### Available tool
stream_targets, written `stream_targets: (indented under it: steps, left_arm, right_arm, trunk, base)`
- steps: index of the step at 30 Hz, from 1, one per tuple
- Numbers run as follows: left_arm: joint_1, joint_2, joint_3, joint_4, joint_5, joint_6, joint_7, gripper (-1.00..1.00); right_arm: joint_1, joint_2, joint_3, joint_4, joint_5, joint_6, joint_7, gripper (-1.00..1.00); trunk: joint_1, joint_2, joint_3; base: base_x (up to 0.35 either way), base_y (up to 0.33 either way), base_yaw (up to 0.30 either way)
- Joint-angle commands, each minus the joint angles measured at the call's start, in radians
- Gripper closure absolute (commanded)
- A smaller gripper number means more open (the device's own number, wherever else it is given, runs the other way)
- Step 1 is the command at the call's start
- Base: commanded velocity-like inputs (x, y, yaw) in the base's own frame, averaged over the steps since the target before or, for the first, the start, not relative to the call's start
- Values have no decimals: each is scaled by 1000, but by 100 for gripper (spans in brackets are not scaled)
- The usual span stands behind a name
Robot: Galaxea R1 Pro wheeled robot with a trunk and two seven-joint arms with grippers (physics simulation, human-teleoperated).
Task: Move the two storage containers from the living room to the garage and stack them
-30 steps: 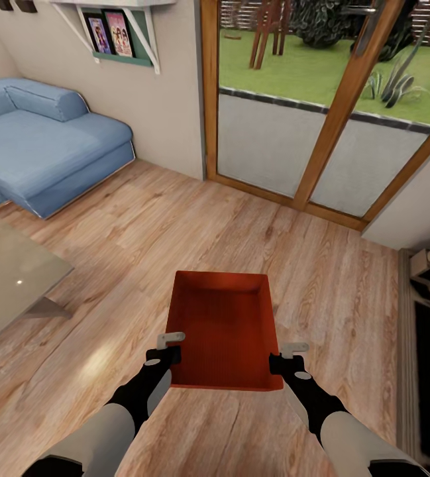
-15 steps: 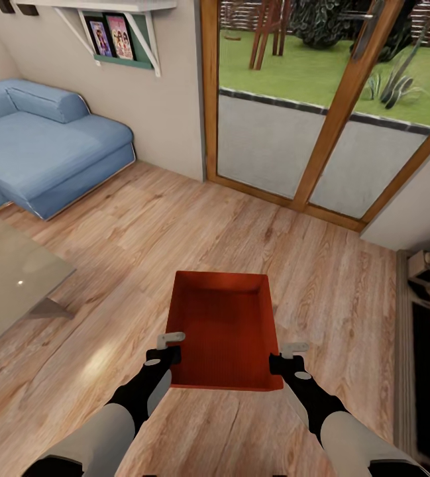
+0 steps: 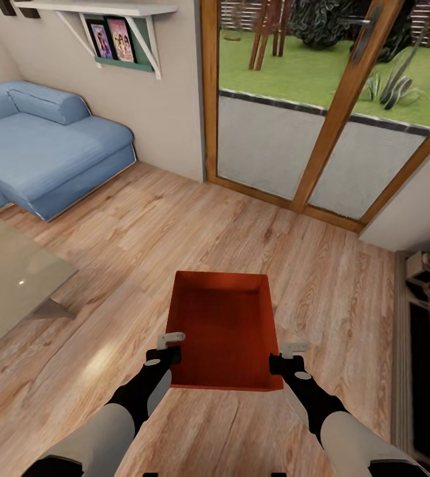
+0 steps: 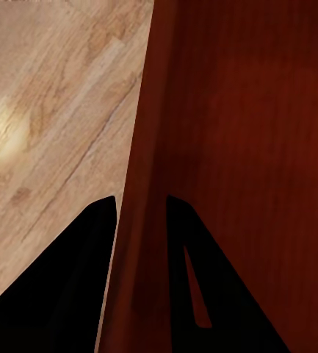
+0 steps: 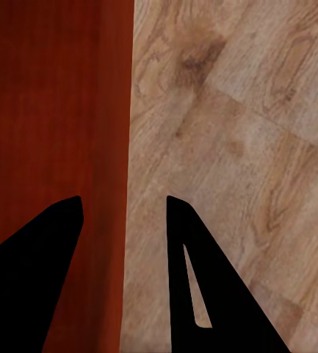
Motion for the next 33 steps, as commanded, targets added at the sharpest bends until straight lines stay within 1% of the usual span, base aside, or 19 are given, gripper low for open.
stream_targets:
  steps: [1,33]
  left_arm:
    - [0,2,0,1,8,7,14,100]
    - [0,2,0,1,7,7,15,100]
  right_arm:
    - [-1,0,-3,-3,10,-3,-4,100]
    - [-1,0,-3,-4,10,-5,-3,100]
  trunk:
    - [-4,7,3]
    - [-126,231,103]
  base:
    - [0,0,0]
    - [0,0,0]
